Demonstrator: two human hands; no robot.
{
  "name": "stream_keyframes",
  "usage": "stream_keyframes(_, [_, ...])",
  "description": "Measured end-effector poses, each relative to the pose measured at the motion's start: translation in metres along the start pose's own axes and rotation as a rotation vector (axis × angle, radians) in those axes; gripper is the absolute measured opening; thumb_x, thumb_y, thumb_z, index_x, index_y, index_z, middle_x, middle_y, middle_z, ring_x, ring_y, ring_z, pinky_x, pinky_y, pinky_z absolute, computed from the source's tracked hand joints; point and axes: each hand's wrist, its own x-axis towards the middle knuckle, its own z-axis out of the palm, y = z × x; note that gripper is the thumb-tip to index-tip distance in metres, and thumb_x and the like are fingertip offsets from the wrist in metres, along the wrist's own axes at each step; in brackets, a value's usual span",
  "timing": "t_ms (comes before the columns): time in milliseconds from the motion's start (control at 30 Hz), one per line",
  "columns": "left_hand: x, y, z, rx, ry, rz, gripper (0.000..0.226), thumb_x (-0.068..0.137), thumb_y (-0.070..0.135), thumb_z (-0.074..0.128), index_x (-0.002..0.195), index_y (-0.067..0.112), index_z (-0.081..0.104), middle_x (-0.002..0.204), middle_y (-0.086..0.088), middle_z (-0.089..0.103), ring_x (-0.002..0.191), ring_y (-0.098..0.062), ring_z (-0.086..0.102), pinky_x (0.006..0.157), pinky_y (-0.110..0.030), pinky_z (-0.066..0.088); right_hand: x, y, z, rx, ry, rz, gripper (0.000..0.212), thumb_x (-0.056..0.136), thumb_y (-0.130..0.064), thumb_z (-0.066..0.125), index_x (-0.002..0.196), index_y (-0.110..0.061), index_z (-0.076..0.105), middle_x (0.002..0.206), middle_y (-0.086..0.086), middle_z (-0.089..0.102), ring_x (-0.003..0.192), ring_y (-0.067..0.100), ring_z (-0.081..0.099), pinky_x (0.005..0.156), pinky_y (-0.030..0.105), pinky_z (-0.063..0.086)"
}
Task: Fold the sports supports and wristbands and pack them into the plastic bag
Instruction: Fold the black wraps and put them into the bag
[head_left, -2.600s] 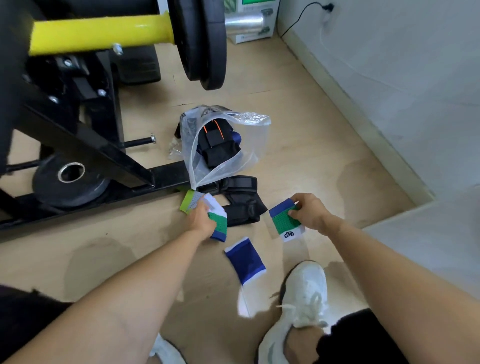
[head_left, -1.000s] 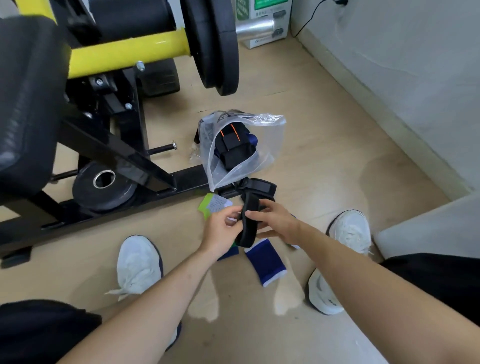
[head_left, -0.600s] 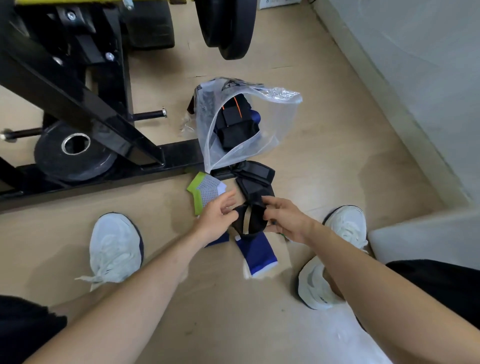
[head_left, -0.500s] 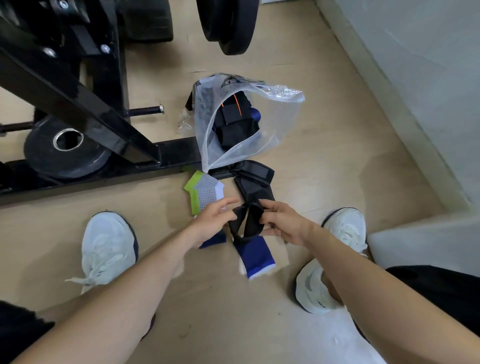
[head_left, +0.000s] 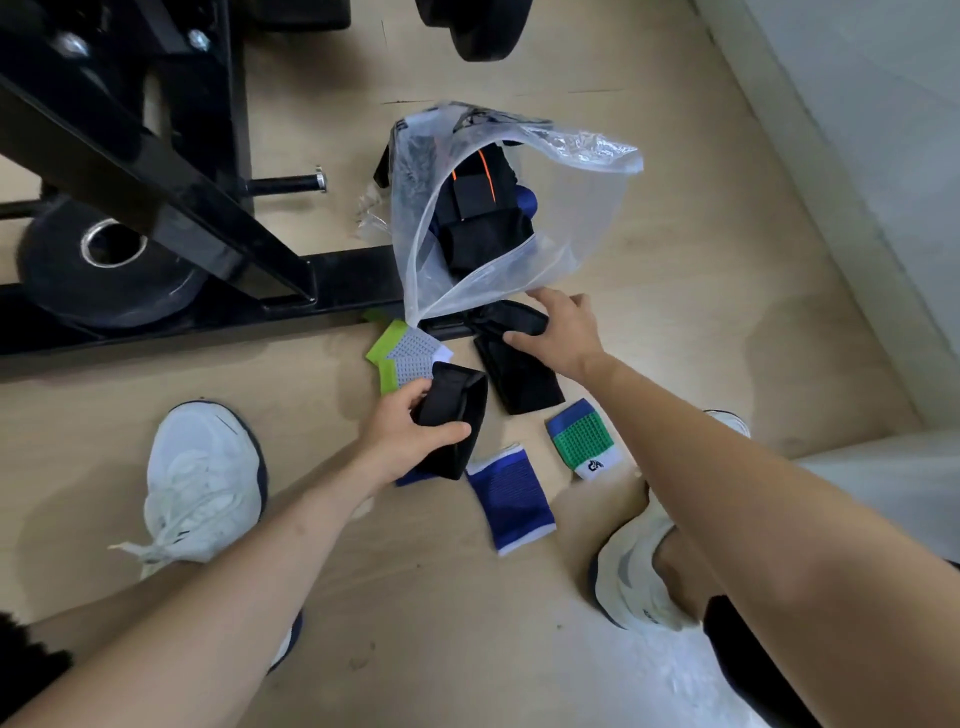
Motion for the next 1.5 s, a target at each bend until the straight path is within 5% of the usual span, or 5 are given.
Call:
stream_keyframes(167, [0.001,-0.002,0.003,0.053,0.024,0.032,0.068,0.069,0.017,0.092,0.129,0.02,0.059,0.119,0.006,0.066,0.106,-0.011,0.065,0.088,-0.023,0.052,0.017,-0.009,0.023,-0.3,-0.153,-0.023,0.076,0.077,-0.046,0.076,0.143,-0.024,0.044,0.131,0.008,0.053,0.125,0.032,0.041,0.099,0.045,0.037])
stream_keyframes(467, [0.008,-0.017,-0.003,0.107,0.074,0.021,0.062,0.075,0.02,0.089,0.129,0.017,0.057,0.124,0.0,0.065,0.114,-0.018,0.062,0.102,-0.035,0.05,-0.032,0.029,-0.025,0.309,-0.086,0.164,0.051,0.072,-0.029,0.086,0.113,-0.015,0.059,0.095,0.0,0.065,0.084,0.016,0.064,0.069,0.024,0.049])
stream_keyframes(1233, [-0.029,0.076,-0.011,0.174,-0.286,0.176,0.034,0.09,0.007,0.066,0.108,0.036,0.061,0.091,-0.022,0.068,0.084,-0.023,0.058,0.076,-0.032,0.046,-0.147,0.013,-0.081,0.789,-0.213,0.202,0.057,0.087,0.013,0.06,0.133,-0.02,0.058,0.096,0.017,0.061,0.089,0.025,0.064,0.101,0.041,0.048])
stream_keyframes(1333, [-0.033,0.107,-0.021,0.246,-0.373,0.186,0.031,0.096,-0.002,0.06,0.113,0.023,0.056,0.071,0.004,0.068,0.063,-0.009,0.057,0.056,-0.017,0.043,-0.147,-0.009,-0.109,0.731,-0.219,0.126,0.06,0.087,0.017,0.054,0.124,-0.029,0.062,0.098,0.015,0.063,0.087,0.025,0.065,0.099,0.043,0.05])
stream_keyframes(1500, [-0.056,0.161,-0.044,0.253,-0.406,0.257,0.032,0.097,-0.006,0.055,0.112,0.023,0.057,0.116,-0.015,0.072,0.103,-0.02,0.067,0.089,-0.025,0.051,-0.154,-0.047,-0.161,0.693,-0.119,0.075,0.063,0.088,0.013,0.058,0.142,-0.019,0.048,0.092,0.002,0.06,0.082,0.022,0.064,0.077,0.036,0.057])
